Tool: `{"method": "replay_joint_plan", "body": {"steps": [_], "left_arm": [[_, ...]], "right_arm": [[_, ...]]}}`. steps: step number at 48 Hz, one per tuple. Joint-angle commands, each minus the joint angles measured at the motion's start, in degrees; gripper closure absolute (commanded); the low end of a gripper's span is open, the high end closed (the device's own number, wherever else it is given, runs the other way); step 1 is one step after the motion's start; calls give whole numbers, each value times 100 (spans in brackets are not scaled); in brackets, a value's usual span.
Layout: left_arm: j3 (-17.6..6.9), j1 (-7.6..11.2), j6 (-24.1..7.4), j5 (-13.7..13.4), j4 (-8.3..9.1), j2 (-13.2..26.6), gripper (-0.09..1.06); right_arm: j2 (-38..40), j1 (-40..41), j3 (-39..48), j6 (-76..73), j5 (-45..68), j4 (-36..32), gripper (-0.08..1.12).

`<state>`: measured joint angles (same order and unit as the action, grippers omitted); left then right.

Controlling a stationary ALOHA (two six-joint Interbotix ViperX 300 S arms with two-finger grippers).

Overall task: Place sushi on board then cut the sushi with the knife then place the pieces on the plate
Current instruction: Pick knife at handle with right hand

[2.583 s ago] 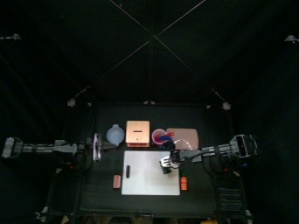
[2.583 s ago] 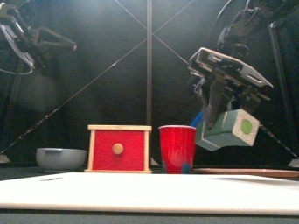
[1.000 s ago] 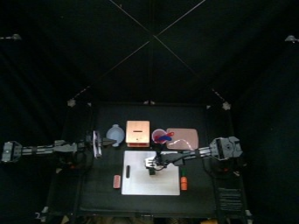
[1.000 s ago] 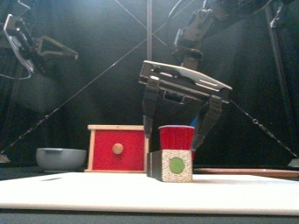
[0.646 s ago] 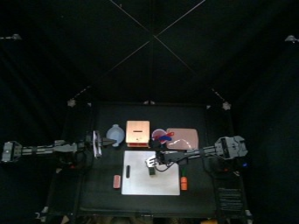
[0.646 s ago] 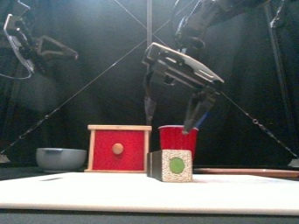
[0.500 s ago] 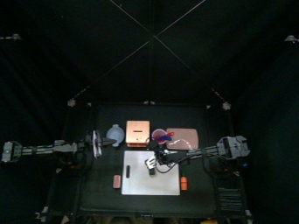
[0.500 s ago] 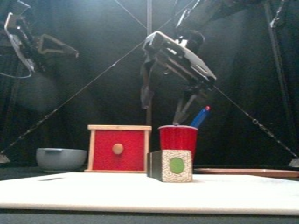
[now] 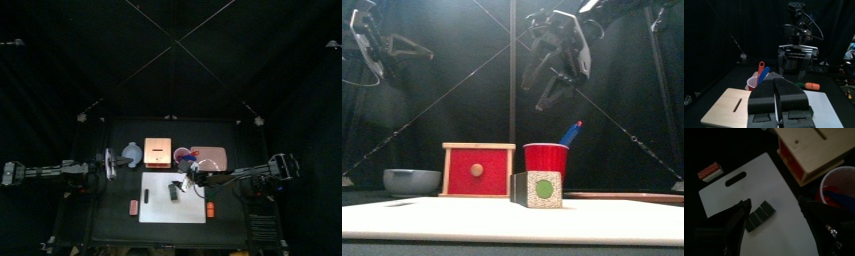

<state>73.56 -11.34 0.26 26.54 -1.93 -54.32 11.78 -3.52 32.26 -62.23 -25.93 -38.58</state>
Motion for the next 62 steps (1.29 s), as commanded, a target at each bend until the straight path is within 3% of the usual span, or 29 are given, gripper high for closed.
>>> {"method": "replay_joint_plan", "body": {"steps": [1, 12, 20, 29, 37, 44, 56, 62], "left_arm": [[-176, 9, 0, 53, -123, 26, 90], [-149, -35, 0, 62, -457, 26, 90], [-158, -62, -18, 62, -686, 18, 90], [-132, -105, -26, 53, -686, 26, 90], [-79, -141, -35, 62, -686, 26, 90], [-53, -211, -35, 53, -686, 26, 90], [-53, -281, -44, 62, -677, 26, 90], [-35, -316, -53, 53, -677, 26, 90]], "right_arm": [[668, 185, 229, 62, 141, -202, 1], [1775, 413, 677, 79, 79, -229, 1], [2364, 738, 835, 79, -659, 97, 1], [2681, 1169, 861, 88, -967, 694, 1], [2654, 1116, 817, 325, -967, 1002, 1], [2505, 1116, 686, 870, -1011, 1714, 1], [2522, 2285, 756, 1714, -1274, 2566, 1], [2312, 2777, 773, 2522, -1380, 3437, 1]]}}
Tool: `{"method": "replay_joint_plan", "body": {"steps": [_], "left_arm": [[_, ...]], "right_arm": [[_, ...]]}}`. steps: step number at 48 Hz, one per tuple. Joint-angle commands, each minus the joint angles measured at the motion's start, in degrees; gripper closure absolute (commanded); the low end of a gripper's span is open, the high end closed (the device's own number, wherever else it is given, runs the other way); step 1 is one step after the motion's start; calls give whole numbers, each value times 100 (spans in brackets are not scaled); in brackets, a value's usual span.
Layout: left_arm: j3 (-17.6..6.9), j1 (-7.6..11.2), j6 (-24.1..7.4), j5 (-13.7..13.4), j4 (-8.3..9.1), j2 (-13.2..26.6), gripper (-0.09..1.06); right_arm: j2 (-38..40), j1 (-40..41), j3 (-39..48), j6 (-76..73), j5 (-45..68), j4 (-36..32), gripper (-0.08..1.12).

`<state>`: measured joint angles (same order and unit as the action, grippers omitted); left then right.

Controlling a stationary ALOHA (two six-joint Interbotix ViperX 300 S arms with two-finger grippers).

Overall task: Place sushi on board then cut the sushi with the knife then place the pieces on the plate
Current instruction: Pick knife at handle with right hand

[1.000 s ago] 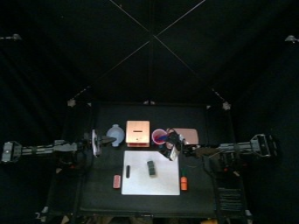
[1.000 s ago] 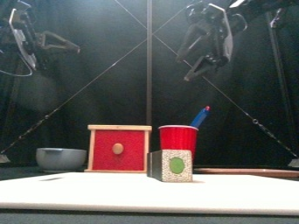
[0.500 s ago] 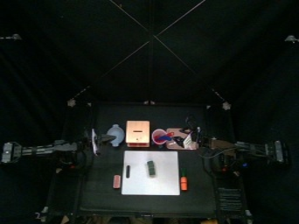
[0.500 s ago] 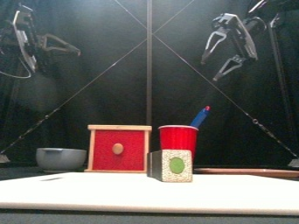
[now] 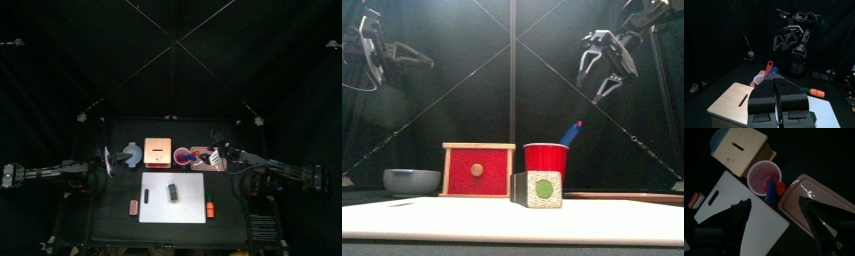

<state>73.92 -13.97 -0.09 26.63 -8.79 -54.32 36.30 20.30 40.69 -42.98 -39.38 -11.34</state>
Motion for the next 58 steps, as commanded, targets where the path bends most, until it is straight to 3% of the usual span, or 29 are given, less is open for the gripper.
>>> {"method": "replay_joint_plan", "body": {"steps": [1, 10, 18, 37, 58], "left_arm": [[-70, -70, -18, 44, 9, 26, 90], [-62, -290, -18, 44, 18, 26, 90], [-35, -369, -9, 53, 44, 26, 90], [18, -404, -9, 44, 44, 26, 90], [18, -527, -9, 44, 44, 26, 90]], "right_arm": [[-167, 457, -79, 756, -35, 870, 1], [-527, 1134, -237, 1890, -18, 2347, 1], [-949, 1670, -439, 2505, -387, 3015, 1], [-2083, 1846, -1090, 2689, -1090, 3480, 1], [-2628, 2057, -1494, 2716, -1617, 3858, 2]]}}
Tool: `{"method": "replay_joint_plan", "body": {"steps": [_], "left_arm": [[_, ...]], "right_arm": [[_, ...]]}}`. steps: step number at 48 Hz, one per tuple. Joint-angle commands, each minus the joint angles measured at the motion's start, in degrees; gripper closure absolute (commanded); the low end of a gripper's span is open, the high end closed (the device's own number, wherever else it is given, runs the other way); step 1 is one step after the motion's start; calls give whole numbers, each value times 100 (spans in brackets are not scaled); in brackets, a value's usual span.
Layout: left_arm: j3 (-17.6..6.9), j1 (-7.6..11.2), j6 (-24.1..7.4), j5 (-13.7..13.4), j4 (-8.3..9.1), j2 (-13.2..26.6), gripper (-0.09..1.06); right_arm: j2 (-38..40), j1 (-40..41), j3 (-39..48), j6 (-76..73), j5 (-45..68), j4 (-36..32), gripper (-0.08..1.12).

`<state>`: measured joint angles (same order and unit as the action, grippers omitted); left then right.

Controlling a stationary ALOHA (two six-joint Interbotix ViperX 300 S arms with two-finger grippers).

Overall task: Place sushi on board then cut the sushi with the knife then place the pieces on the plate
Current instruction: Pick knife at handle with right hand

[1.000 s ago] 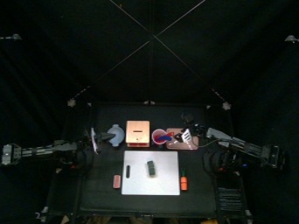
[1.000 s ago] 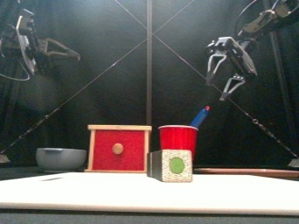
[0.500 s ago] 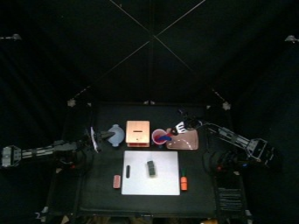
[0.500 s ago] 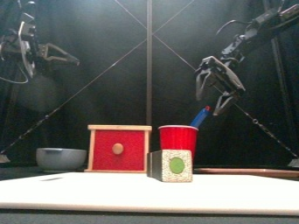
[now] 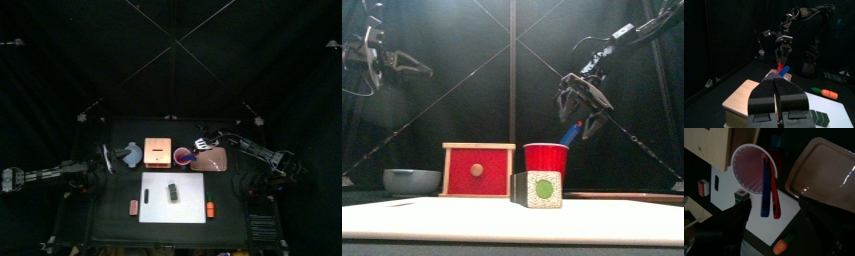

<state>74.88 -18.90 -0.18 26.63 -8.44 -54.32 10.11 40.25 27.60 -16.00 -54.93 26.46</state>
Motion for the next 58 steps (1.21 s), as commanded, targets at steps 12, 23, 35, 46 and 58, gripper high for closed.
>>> {"method": "replay_joint_plan", "body": {"steps": [12, 23, 35, 46, 58], "left_arm": [[-26, -44, 9, 44, -9, 18, 90], [-9, -44, 9, 44, -9, 26, 90], [26, -44, 9, 44, -9, 26, 90], [62, -44, 9, 44, -18, 26, 90], [88, -114, 0, 44, -18, 18, 90]], "right_arm": [[-132, 105, -229, 9, -308, 105, 13], [-141, 114, -237, 18, -316, 105, 37], [-211, 123, -255, 44, -281, 123, 40], [-325, 88, -360, 44, -290, 141, 42], [-325, 70, -422, -26, -404, 211, 53]]}}
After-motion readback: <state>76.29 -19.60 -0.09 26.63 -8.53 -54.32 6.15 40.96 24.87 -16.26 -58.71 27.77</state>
